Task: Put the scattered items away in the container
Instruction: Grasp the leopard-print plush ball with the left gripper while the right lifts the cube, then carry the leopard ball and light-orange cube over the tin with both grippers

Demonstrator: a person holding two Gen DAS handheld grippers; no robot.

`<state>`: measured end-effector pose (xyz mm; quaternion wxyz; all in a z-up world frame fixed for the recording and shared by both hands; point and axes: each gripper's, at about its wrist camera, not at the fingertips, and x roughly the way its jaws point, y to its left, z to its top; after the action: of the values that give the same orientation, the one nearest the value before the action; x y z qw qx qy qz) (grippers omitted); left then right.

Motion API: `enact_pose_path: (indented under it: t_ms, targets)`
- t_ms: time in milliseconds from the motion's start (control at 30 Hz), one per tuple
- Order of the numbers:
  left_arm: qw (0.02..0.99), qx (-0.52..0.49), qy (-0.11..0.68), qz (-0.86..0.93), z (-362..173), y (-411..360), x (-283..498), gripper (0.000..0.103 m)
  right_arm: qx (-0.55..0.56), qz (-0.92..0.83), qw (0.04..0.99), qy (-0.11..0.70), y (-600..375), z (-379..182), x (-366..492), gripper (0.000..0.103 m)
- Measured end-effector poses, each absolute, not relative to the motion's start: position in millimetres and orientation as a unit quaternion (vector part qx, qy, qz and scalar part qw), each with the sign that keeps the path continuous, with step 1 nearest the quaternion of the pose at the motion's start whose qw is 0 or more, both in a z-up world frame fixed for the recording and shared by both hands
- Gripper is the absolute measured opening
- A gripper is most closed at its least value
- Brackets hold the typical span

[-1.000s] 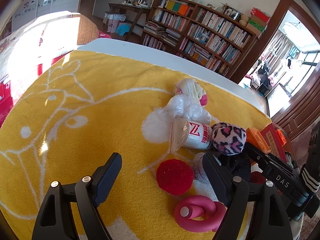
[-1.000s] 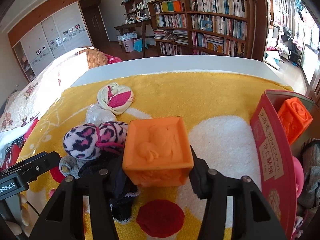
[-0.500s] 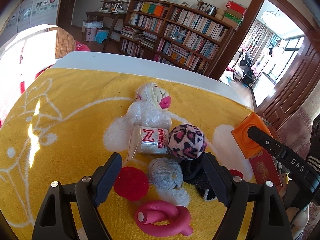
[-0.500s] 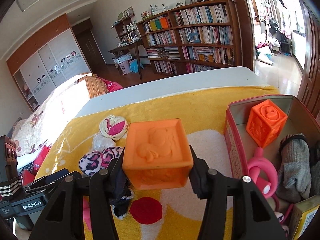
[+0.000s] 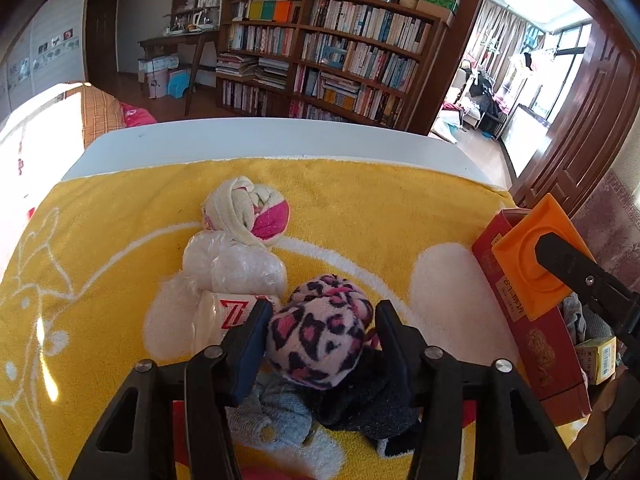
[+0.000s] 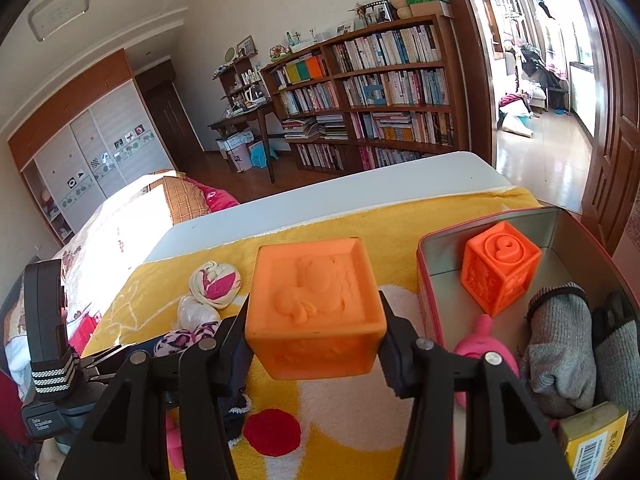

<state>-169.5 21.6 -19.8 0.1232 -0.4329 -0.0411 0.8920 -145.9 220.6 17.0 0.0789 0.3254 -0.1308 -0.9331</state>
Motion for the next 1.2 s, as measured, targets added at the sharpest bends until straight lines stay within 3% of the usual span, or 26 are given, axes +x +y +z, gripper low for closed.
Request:
enact_pose_path:
  t_ms: [367,667,833,1200]
  targets:
    - [0.13,-0.422,-0.098,0.892,-19.4,4.5,-172.7,0.044,0.293,-0.944,0.048,-0.142,250.4,36.7,-138.6,0.057]
    - [0.148,-0.393,-0.125,0.899,10.8,3.3,-161.9,0.044,0.267,-0.944,-0.011,-0.195,304.0,53.8,-132.8,0.057]
    - [0.182,-0.387,-0.129,0.895,26.9,26.2,-156.2,0.044,0.263,-0.943,-0.065,-0.196,333.5,61.6,-128.0,0.057]
    - [0.284,-0.391,-0.153,0.862,51.6,111.3,-156.8,0.044,0.288,-0.93,-0.085,-0.215,355.1,51.6,-134.2,0.057]
